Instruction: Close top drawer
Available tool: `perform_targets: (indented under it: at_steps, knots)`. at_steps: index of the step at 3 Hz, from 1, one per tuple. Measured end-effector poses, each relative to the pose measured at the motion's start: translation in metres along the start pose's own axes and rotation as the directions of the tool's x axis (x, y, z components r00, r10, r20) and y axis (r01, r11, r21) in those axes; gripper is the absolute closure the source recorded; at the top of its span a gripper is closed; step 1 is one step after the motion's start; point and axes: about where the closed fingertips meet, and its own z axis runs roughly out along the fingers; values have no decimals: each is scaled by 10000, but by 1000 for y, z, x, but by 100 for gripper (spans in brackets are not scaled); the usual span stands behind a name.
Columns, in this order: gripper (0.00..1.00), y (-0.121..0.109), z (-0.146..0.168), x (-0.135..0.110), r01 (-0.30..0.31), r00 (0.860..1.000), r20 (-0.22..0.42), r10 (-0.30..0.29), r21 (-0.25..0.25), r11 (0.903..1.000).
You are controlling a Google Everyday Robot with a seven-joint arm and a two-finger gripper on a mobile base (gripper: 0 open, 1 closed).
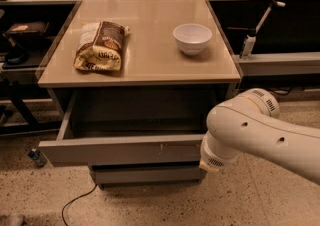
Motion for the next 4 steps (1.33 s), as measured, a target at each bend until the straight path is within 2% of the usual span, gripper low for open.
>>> perform_targets:
  at_steps: [3, 4]
  knots:
    - [100, -32, 26, -29, 612, 9970, -489, -600, 227, 9979]
    - [81, -32, 26, -29, 612, 9970, -489, -600, 227, 9979]
